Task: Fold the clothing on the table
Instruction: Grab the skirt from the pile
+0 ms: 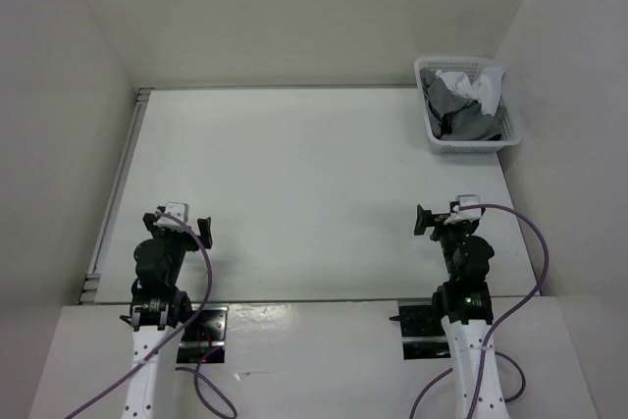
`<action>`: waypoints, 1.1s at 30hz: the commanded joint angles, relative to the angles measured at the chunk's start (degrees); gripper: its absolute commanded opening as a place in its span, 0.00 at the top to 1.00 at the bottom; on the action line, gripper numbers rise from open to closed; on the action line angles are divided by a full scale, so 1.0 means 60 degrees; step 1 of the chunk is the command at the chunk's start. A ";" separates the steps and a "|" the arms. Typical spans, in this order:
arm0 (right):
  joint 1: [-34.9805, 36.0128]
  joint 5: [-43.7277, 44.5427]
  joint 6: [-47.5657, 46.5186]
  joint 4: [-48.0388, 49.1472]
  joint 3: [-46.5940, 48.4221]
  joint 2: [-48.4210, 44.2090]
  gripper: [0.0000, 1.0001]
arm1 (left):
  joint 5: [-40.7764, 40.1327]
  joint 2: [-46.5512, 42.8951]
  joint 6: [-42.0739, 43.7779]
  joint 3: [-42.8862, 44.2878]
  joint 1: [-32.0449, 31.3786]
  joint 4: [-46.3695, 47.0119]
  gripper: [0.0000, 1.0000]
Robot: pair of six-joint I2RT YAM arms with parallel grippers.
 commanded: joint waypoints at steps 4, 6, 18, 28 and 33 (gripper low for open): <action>-0.0063 0.0061 -0.0024 0.0119 -0.0425 -0.0814 0.02 | 0.0036 -0.1404 0.0159 -0.0413 -0.0030 0.0197 0.00; -0.0063 0.0061 -0.0024 0.0119 -0.0425 -0.0814 0.02 | 0.0036 -0.1404 0.0159 -0.0326 -0.0030 0.0284 0.00; -0.0063 0.0453 -0.0361 0.1903 0.1697 -0.0814 0.02 | -0.1077 -0.0035 -0.0134 0.3493 -0.0030 0.0285 0.00; -0.0939 0.1839 0.1358 -0.2377 0.8575 0.4923 0.02 | -0.0405 1.1277 0.1700 1.5198 -0.0030 -0.8135 0.00; -0.1366 -0.0509 -0.0164 -0.3965 0.9885 0.7323 0.01 | 0.0506 1.0904 -0.0010 1.3113 0.0394 -0.5478 0.00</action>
